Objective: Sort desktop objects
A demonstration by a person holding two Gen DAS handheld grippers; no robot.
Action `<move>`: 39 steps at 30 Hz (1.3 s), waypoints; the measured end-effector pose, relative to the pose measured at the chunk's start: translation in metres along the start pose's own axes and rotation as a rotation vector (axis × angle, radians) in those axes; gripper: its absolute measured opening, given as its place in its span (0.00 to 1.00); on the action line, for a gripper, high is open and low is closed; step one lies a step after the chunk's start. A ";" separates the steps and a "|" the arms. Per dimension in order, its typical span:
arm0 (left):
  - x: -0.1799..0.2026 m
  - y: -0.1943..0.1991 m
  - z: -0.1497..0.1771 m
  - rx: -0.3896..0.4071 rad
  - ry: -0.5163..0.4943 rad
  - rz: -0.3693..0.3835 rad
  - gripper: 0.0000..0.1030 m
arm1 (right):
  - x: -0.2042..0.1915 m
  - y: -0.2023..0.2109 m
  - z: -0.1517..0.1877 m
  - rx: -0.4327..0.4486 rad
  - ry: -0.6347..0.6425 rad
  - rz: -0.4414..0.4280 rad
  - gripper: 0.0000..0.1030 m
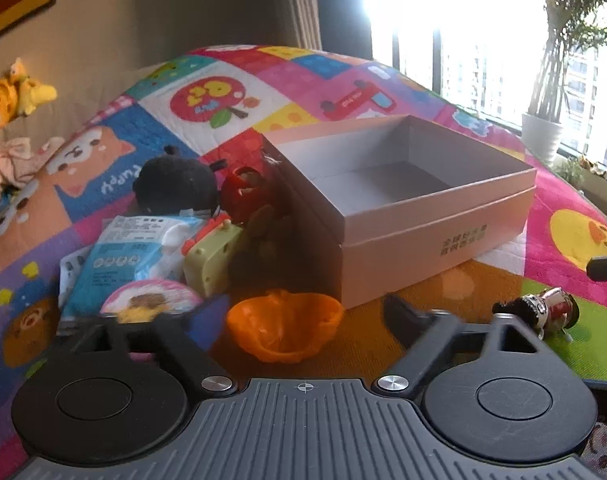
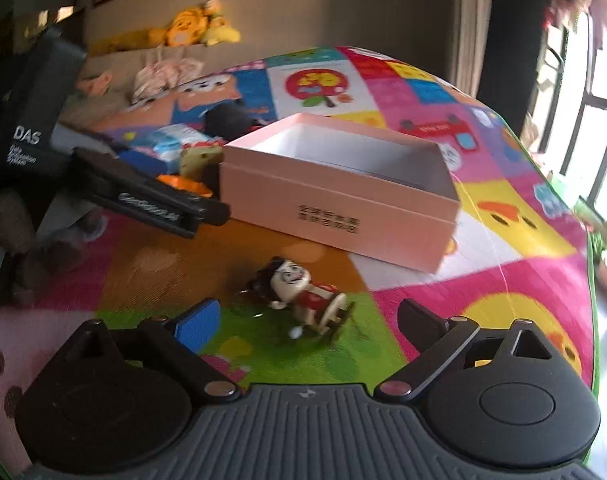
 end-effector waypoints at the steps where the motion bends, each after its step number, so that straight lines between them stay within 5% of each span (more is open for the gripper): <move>1: -0.002 0.000 0.000 0.002 0.006 0.006 0.80 | 0.000 0.000 0.000 0.000 0.000 0.000 0.93; 7: -0.003 -0.005 0.000 -0.024 -0.024 -0.009 0.80 | 0.008 -0.001 0.001 -0.009 -0.057 0.008 0.93; 9: 0.000 -0.004 0.001 -0.034 -0.027 -0.004 0.68 | 0.007 -0.001 0.001 -0.010 -0.054 0.003 0.93; 17: 0.012 0.037 0.025 -0.041 -0.035 0.053 0.64 | -0.010 -0.010 -0.012 0.014 0.149 0.046 0.80; 22: 0.024 0.077 0.037 -0.015 -0.059 0.101 0.64 | -0.006 -0.024 -0.015 -0.075 0.134 -0.035 0.43; 24: 0.026 0.090 0.034 0.006 -0.061 0.112 0.64 | -0.005 -0.018 -0.018 -0.105 0.128 -0.056 0.41; 30: 0.039 0.114 0.001 0.111 -0.102 0.144 0.64 | 0.008 0.043 -0.032 -0.052 0.098 -0.120 0.41; 33: 0.044 0.113 -0.029 0.185 -0.123 0.142 0.64 | 0.039 0.082 -0.066 0.064 0.057 -0.067 0.41; 39: 0.049 0.060 -0.092 0.241 -0.079 0.138 0.64 | 0.086 0.064 -0.121 0.125 -0.069 -0.038 0.41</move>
Point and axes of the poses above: each gripper's, at about its wrist camera, not at the fingertips, and y roughly against the way its jaws point, x to its right, z to its underside, the point moved 8 cm from there along -y, roughly the way its jaws point, and after that the axes turned 6 degrees about -x, right-handed, at the moved point
